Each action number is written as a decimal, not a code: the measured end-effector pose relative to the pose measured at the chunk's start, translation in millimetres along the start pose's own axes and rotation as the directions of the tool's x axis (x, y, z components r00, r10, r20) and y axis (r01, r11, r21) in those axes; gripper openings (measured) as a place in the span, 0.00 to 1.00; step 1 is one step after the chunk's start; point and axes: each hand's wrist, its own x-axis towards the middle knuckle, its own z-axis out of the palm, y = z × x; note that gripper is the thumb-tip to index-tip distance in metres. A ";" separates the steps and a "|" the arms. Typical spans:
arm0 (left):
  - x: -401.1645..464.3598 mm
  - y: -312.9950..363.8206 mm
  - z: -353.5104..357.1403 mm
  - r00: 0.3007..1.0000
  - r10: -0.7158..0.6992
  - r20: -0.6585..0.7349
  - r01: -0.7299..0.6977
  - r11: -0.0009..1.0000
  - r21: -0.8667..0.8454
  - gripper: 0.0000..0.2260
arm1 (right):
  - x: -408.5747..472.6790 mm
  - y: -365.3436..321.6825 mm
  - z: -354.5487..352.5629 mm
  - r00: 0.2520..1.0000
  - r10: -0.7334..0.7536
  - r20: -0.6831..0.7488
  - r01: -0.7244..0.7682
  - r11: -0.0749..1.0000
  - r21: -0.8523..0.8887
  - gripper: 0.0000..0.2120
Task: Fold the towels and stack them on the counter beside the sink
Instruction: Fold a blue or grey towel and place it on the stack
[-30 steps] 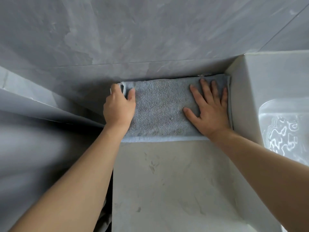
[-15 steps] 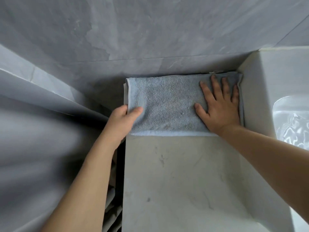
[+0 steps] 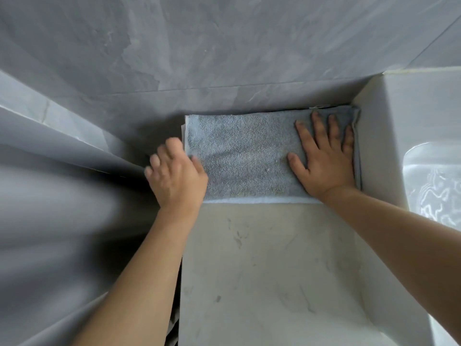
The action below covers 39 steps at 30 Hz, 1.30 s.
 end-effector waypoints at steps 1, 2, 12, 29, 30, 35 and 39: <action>0.2 12.4 -2.5 0.993 0.075 -0.089 -0.077 0.997 -0.021 0.12 | 0.0 -0.5 -0.2 1.000 0.002 -0.006 -0.002 1.000 -0.008 0.33; 0.7 28.2 -3.6 0.970 0.183 -0.158 -0.198 0.976 -0.086 0.13 | 0.0 -0.9 -0.3 1.000 0.003 -0.009 -0.003 1.000 -0.011 0.31; 1.3 73.8 55.6 0.762 0.612 0.214 -0.607 0.789 -0.096 0.27 | 0.5 -0.3 -0.5 1.000 0.016 -0.023 -0.015 1.000 0.017 0.27; 22.3 30.6 47.7 0.921 0.334 0.203 -0.346 0.938 0.026 0.32 | -2.2 -3.6 -2.1 0.999 0.017 -0.049 -0.018 1.000 -0.013 0.29; 19.3 37.6 44.6 0.925 0.332 0.185 -0.344 0.938 0.038 0.33 | -2.3 -4.2 -2.4 0.999 0.012 -0.044 -0.012 1.000 -0.016 0.30; -9.0 41.3 46.9 0.879 0.427 0.212 -0.435 0.901 -0.011 0.33 | -2.2 -2.3 0.3 0.999 0.011 -0.039 -0.012 1.000 -0.024 0.30; -7.0 17.6 50.4 0.930 0.298 0.215 -0.305 0.952 -0.003 0.37 | -0.8 -2.2 1.1 0.999 0.005 -0.037 -0.006 1.000 -0.019 0.30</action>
